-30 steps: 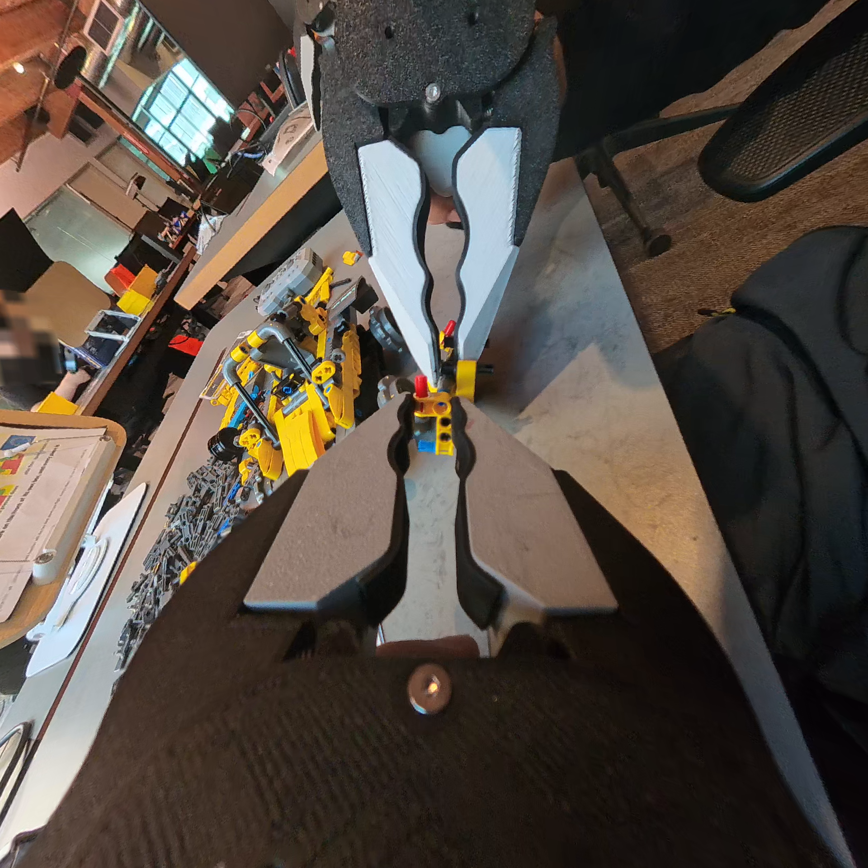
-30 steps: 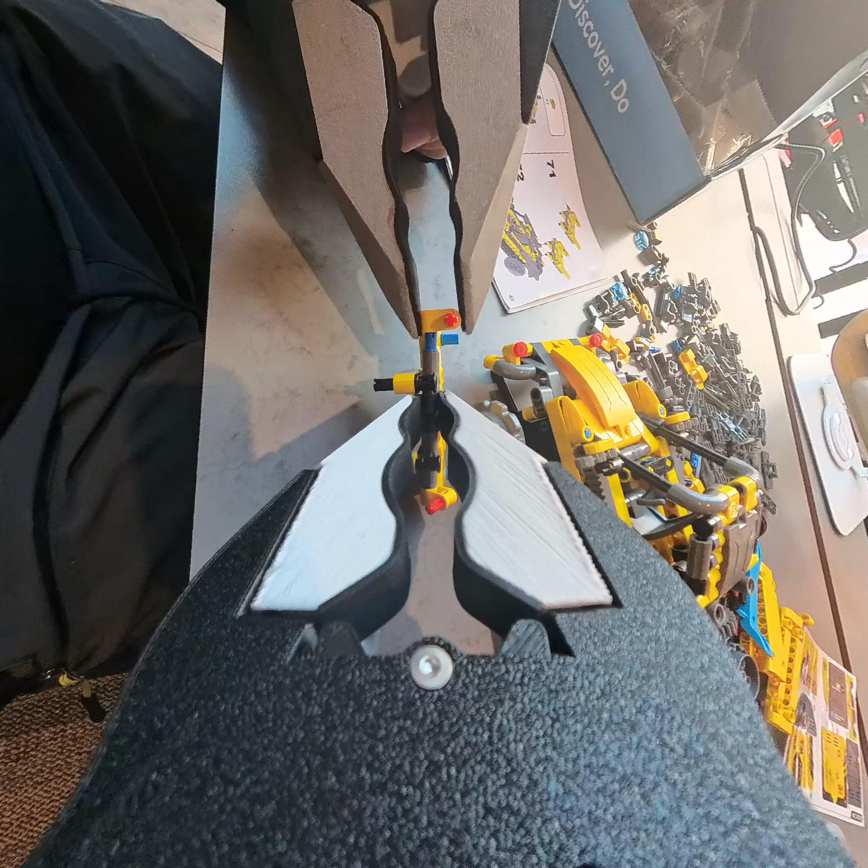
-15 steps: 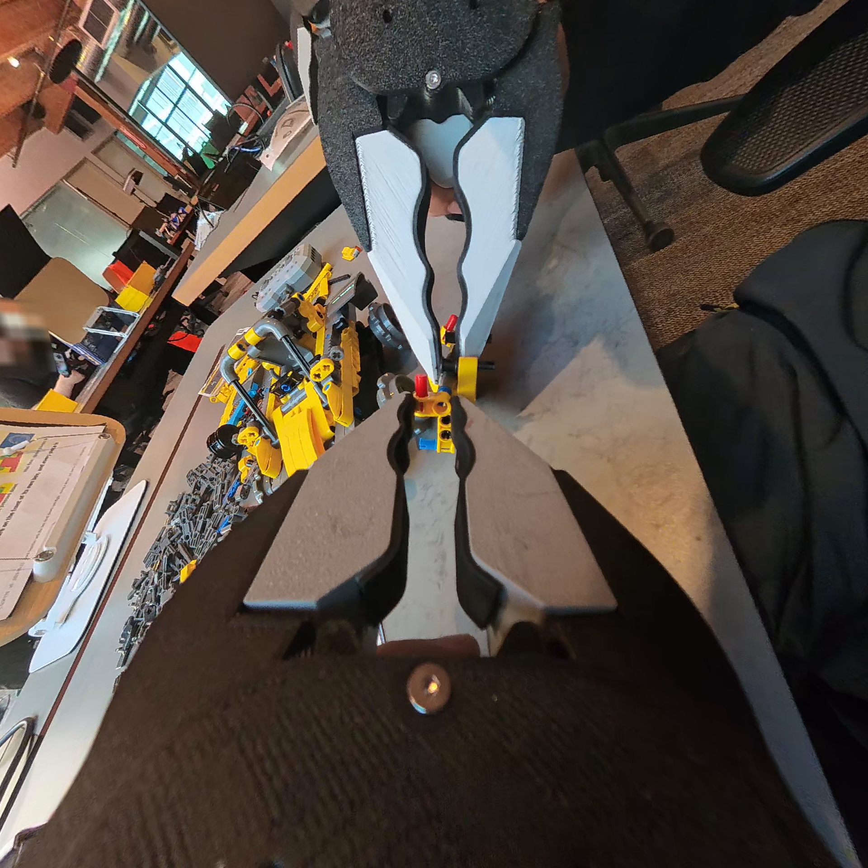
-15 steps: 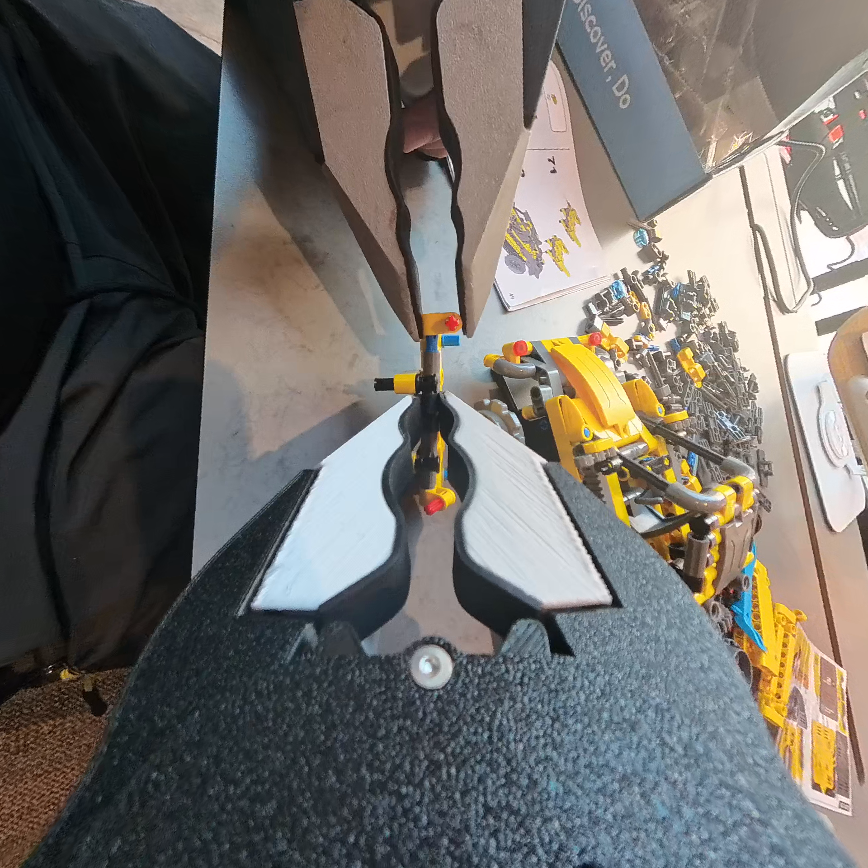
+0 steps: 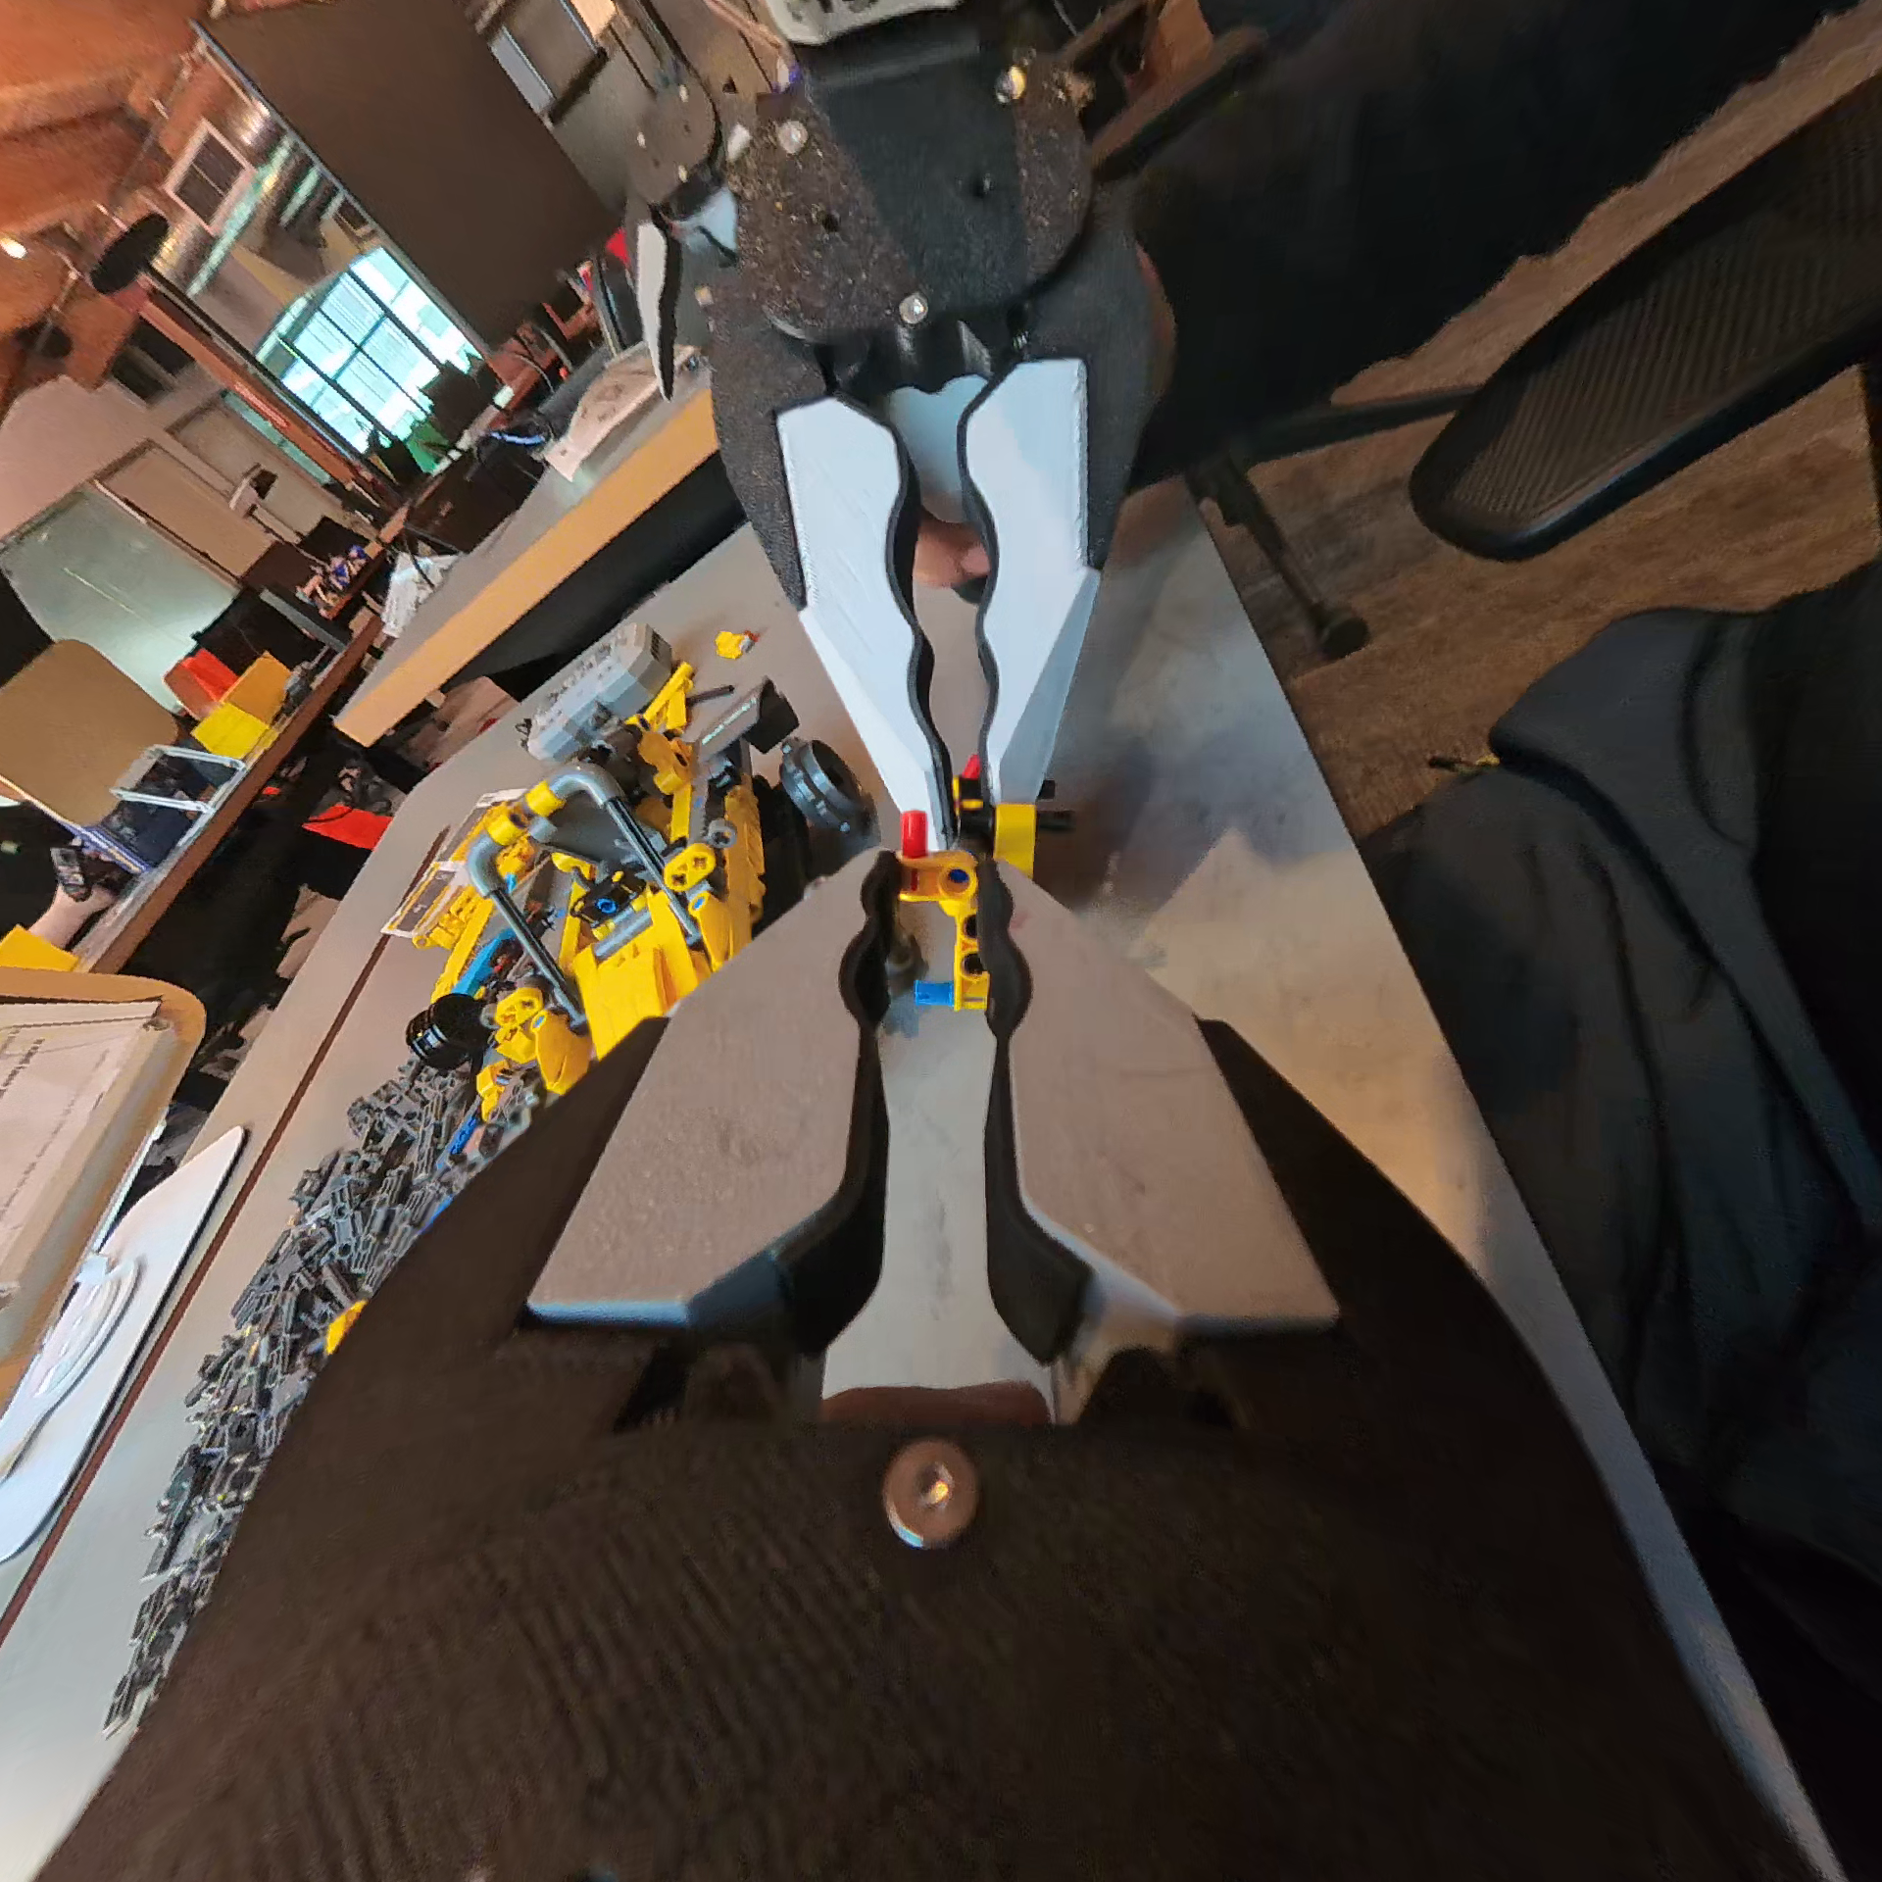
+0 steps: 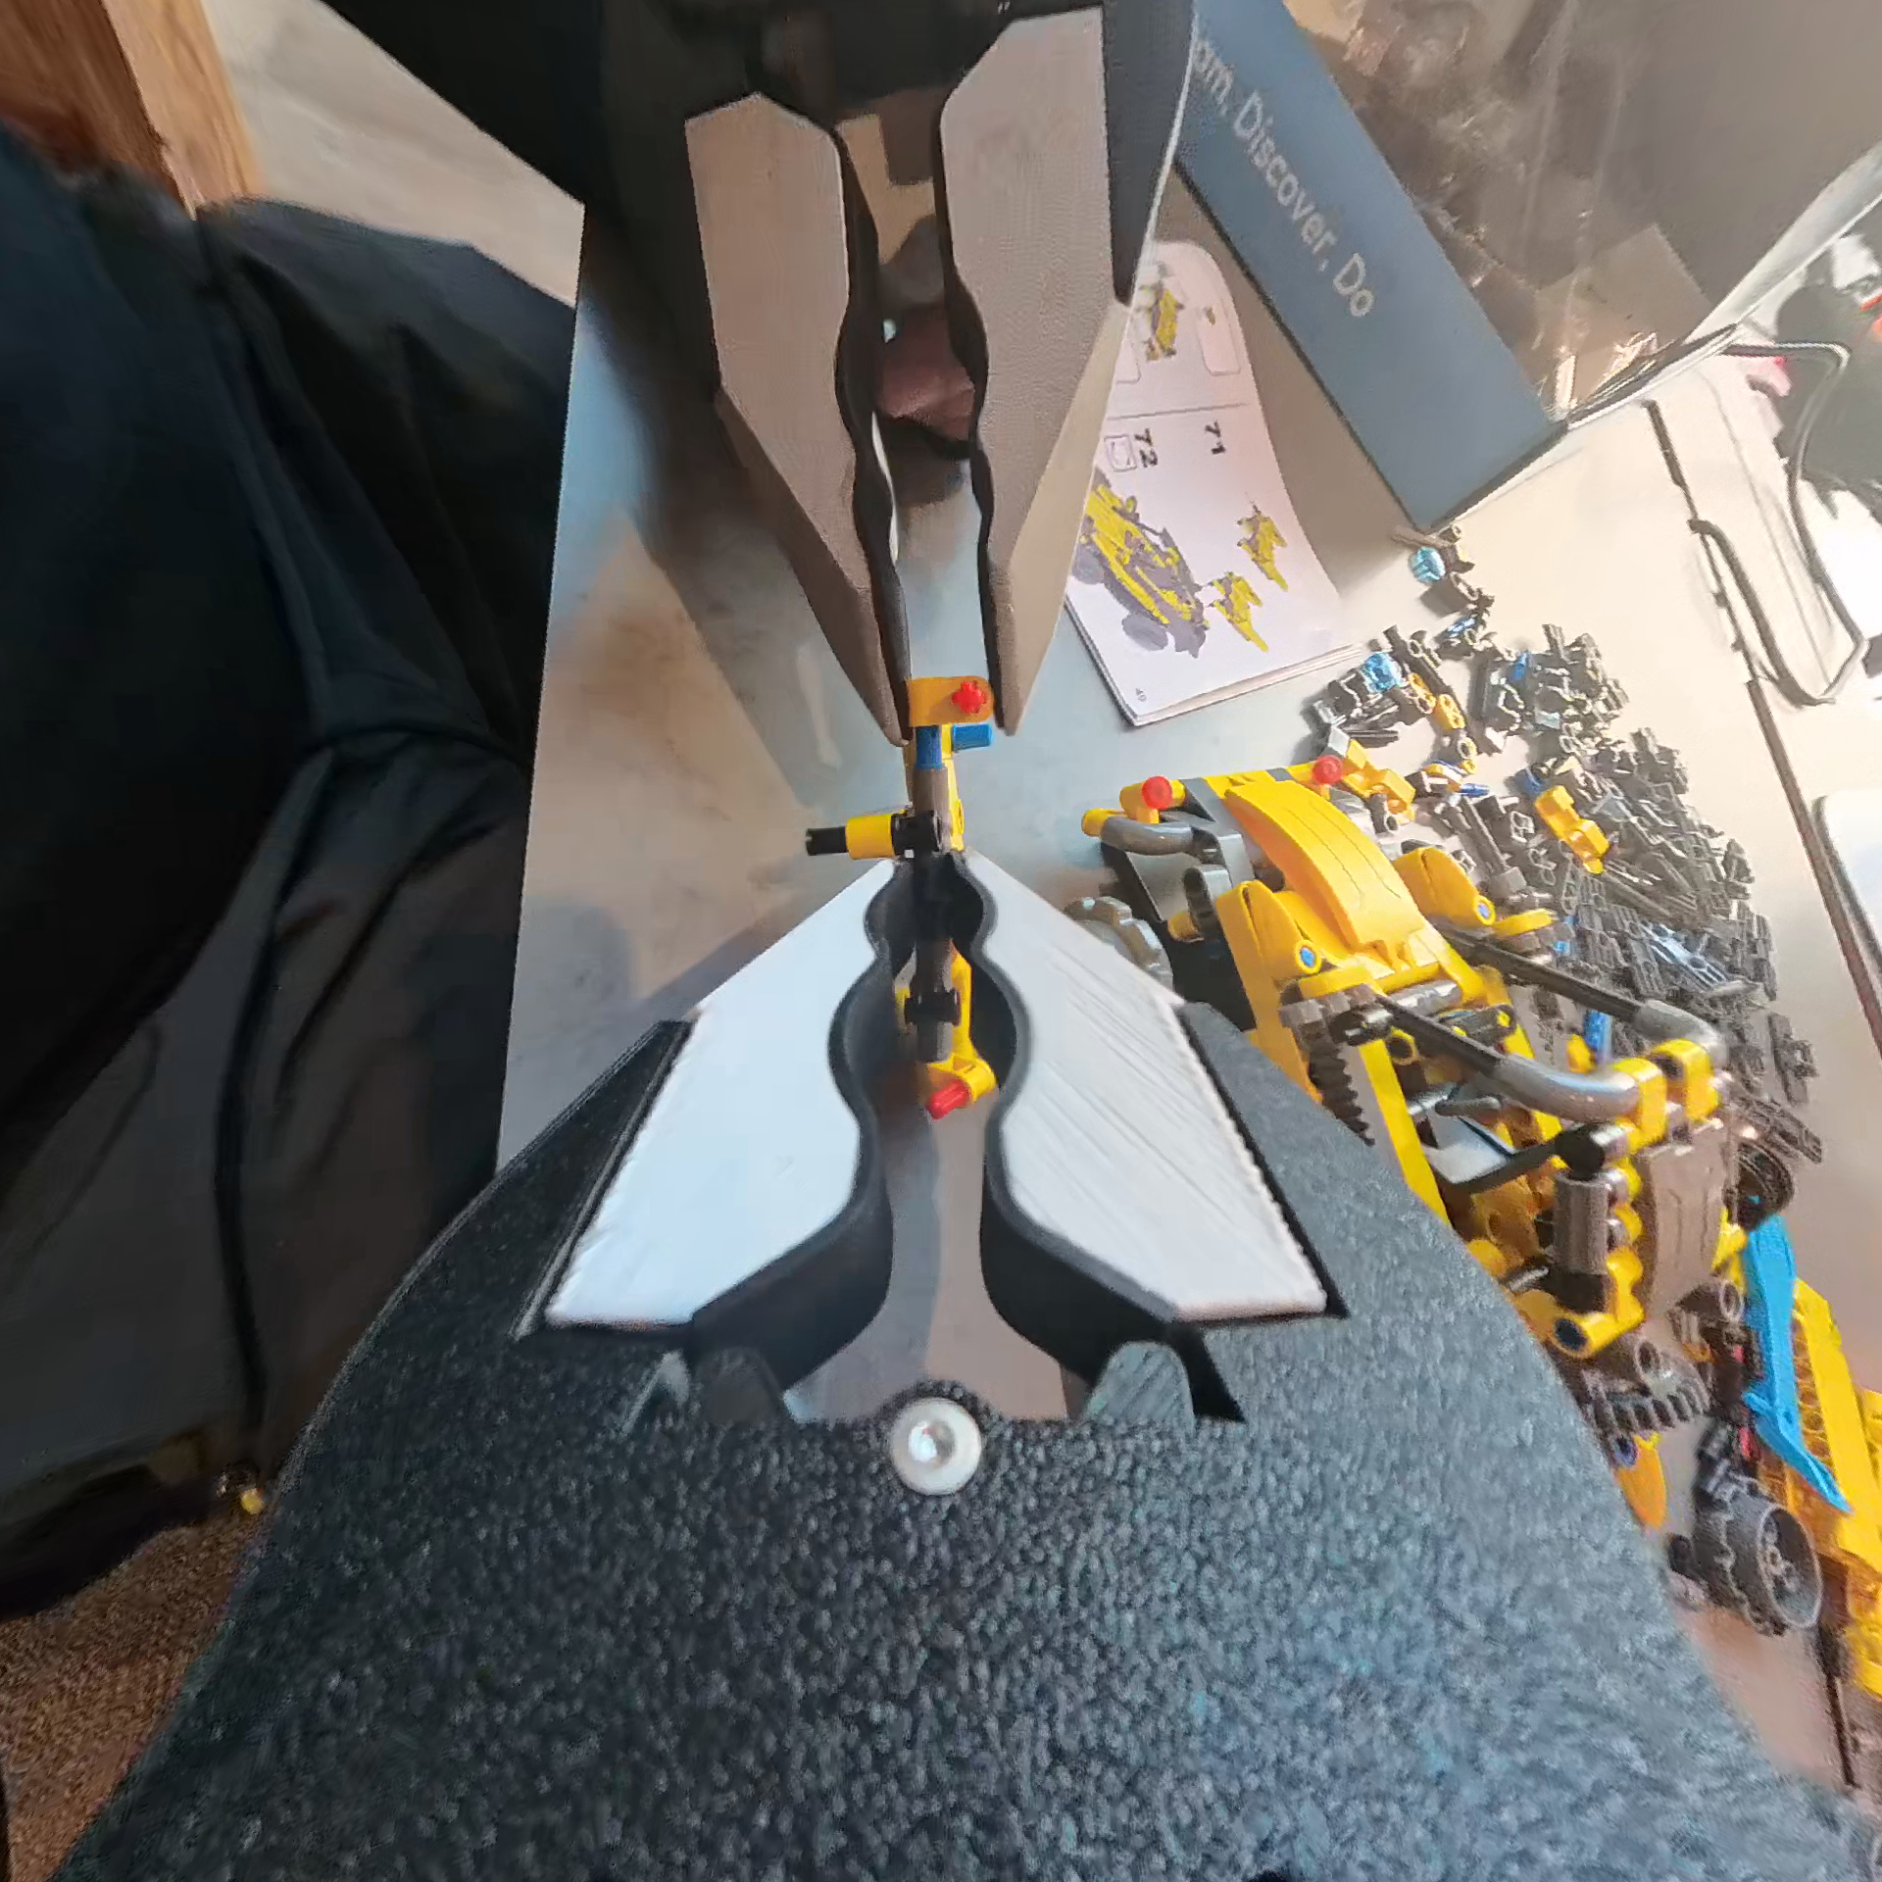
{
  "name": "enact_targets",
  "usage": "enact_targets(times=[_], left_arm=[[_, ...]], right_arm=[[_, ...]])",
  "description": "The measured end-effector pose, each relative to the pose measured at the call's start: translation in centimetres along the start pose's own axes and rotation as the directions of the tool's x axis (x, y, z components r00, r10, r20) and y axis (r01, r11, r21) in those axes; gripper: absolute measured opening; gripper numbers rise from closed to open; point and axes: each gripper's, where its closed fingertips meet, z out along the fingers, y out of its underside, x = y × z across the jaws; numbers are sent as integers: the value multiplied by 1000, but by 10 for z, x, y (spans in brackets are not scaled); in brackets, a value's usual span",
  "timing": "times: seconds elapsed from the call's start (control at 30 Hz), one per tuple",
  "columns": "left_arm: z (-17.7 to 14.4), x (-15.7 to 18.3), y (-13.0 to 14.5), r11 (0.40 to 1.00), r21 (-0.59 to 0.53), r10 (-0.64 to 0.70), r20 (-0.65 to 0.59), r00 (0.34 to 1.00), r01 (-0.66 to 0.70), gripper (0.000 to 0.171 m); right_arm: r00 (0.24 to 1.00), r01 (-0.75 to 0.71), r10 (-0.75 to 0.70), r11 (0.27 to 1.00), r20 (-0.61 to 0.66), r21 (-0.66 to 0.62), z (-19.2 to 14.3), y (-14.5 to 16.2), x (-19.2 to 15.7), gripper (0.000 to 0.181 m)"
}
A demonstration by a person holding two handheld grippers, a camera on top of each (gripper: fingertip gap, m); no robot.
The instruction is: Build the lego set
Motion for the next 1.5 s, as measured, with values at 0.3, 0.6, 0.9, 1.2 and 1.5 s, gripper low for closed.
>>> enact_targets(times=[0.3,0.6,0.9,1.2,1.5], left_arm=[[1,-4,-1,1000,12,-10,10,1000,10,12],[3,-4,1,1000,-2,20,31,999,-20,12],[7,-11,8,992,-79,110,142,984,-100,12],[8,-34,23,974,-224,90,315,945,-18,19],[7,-25,17,986,-157,94,251,963,-55,17]], right_arm=[[998,-68,68,996,-5,54,1,-2,1,5],[989,-147,145,983,29,106,1,-2,0,5],[979,-204,205,974,3,95,2,3,8,5],[893,-449,449,892,14,42,10,5,25,6],[934,-356,357,933,-8,58,6,3,17,6]])
